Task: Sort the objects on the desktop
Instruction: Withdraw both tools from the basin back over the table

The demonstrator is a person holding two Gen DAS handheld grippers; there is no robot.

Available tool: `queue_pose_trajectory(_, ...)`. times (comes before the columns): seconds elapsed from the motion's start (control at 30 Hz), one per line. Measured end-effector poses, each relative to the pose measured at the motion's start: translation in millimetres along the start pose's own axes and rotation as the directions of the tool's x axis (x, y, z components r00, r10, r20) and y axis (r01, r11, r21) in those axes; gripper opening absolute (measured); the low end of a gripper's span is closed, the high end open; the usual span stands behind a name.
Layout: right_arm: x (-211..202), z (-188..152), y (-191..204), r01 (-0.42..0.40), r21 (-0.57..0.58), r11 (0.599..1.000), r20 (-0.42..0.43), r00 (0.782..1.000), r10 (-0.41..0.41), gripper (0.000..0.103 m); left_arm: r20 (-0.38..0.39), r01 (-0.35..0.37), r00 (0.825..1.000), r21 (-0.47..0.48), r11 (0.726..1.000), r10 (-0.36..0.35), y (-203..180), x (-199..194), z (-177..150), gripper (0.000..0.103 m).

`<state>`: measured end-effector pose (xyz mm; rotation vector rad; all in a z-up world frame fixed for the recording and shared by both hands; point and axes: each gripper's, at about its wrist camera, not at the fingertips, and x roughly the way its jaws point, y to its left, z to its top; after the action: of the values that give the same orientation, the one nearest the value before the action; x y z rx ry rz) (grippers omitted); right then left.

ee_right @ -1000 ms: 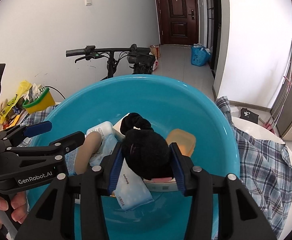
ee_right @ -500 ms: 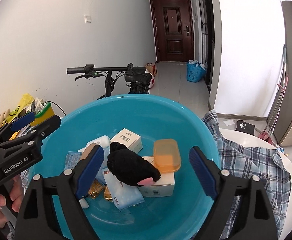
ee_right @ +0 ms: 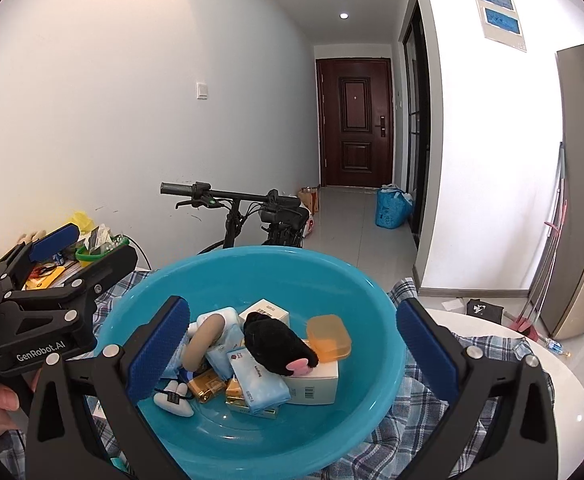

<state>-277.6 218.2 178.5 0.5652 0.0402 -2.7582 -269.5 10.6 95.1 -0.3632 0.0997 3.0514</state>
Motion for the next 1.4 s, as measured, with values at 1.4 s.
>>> queue_pose_trajectory(1.4, -173, -121, 21, 0.1, 0.054, 0.993, 0.213, 0.971, -0.11, 0.103, -0.054, 0.022, 0.998, -0.19, 0.981, -0.032, 0, -203, -106, 0.103)
